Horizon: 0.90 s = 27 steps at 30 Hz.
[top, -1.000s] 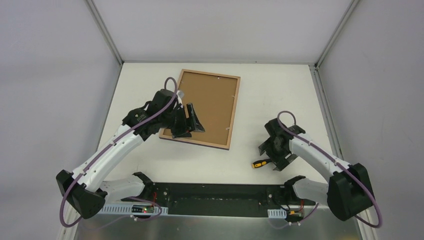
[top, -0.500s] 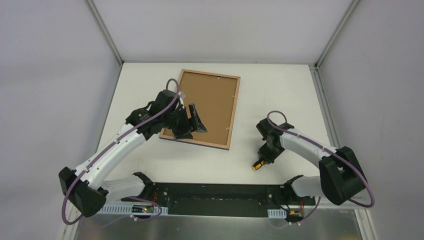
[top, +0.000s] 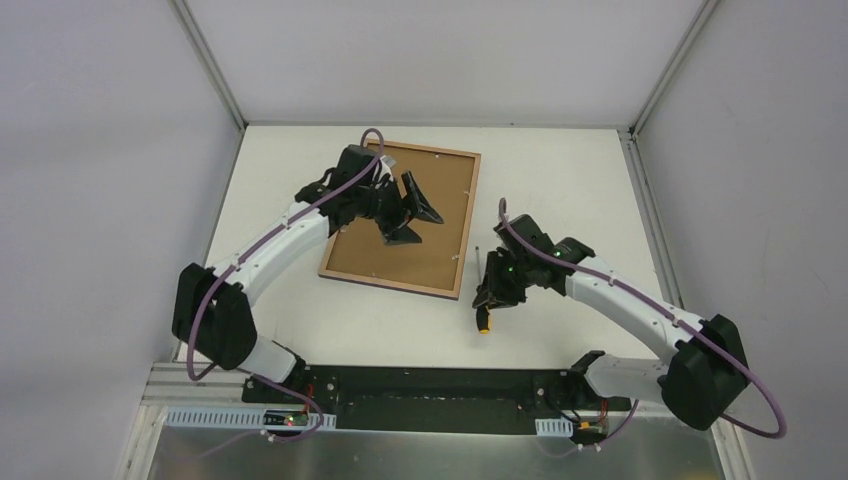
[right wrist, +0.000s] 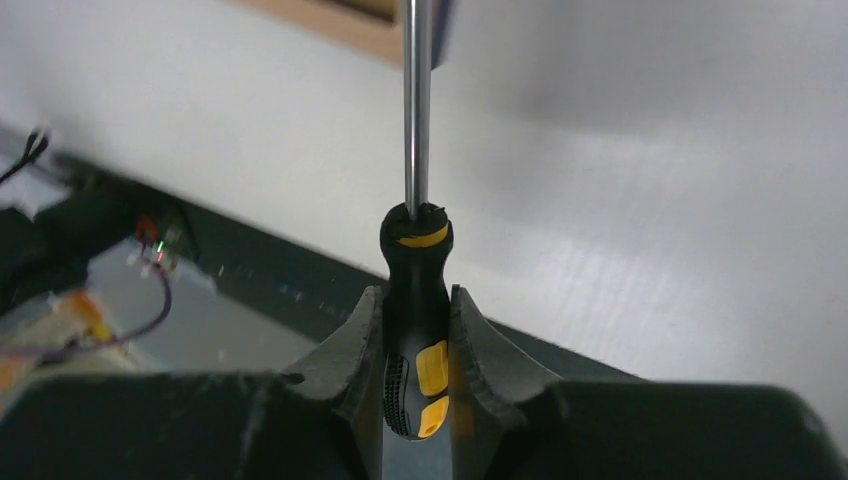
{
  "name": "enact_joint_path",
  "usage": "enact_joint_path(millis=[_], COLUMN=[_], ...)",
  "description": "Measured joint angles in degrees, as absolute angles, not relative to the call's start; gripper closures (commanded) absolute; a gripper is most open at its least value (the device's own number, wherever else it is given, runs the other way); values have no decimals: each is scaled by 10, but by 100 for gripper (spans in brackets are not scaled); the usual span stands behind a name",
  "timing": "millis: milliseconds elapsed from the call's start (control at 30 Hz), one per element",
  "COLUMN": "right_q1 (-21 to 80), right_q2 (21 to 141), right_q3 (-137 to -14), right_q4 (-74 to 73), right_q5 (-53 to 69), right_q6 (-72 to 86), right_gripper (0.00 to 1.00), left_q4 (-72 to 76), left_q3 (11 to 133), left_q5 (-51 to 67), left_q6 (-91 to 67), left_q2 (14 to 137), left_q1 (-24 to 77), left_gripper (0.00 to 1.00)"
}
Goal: Take the photo out of the frame
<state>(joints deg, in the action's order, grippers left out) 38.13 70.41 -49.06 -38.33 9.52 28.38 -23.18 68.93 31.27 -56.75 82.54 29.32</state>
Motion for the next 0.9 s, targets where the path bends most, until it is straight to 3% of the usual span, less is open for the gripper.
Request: enact_joint_path(millis=[100,300,900], right_q1=[403,431,468], right_q2=[686,684,710], right_q3=[-498,-504,-586], right_q4=[-361,-319,-341], right_q5=[191,259,213], right_q6=[238,223,240], right_gripper=[100,100,100], left_q4=[-167,-98,-91], left_q3=[690,689,641], left_q5=[345,369,261], left_q6=[-604,-664,-728], left_q2=[863,894,843], left_q1=[290,290,334], left_gripper=[25,26,26])
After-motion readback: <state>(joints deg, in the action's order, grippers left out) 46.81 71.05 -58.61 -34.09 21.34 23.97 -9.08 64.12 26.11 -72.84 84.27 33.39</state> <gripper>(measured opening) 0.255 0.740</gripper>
